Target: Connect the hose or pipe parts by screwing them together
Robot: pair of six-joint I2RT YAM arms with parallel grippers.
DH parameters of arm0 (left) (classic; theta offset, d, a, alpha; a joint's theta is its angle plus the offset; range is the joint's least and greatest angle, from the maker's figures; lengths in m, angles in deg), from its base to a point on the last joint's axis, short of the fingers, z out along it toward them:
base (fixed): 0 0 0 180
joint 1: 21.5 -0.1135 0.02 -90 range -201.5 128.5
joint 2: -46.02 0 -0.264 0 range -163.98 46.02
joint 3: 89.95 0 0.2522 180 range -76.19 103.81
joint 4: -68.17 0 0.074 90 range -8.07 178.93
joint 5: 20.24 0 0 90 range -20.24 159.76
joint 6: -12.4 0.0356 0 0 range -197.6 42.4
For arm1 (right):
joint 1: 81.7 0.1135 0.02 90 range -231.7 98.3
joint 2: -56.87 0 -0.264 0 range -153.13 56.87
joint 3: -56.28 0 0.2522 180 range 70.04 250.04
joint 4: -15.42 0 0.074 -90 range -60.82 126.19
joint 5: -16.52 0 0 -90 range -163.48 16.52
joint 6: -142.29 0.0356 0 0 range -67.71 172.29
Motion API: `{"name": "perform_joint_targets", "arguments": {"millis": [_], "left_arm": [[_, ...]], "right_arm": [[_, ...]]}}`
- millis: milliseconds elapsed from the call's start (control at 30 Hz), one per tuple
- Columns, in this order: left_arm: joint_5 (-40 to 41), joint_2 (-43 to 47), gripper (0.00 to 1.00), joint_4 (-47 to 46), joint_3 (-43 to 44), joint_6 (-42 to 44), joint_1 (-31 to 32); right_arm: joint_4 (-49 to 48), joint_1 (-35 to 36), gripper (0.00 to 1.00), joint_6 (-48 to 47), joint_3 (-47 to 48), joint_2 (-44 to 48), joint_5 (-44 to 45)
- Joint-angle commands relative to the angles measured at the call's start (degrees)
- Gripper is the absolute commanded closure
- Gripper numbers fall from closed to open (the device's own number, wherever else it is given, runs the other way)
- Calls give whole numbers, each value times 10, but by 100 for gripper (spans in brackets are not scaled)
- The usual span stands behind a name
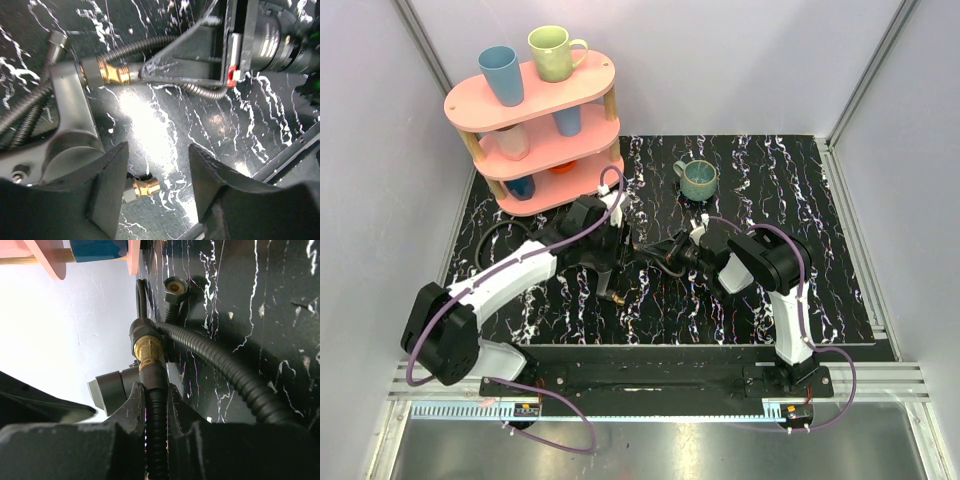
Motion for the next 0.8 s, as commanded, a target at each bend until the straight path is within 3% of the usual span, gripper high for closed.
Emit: {"name": "perform_joint_targets", "arguments": {"millis": [0,133,267,767], "left_arm": [[61,-27,41,89,106,53,-4],[101,-98,39,189,213,92,-6],[100,-164,37,232,270,105,-15],[98,-243,40,259,308,169,-54]], "right_arm": [[-126,-4,96,-28,22,15,-7],[-120,-3,98,-35,34,19,-27],[-117,-3,98,-42,31,27,-30],[-89,-3,100,-51,43,38,-38]]}}
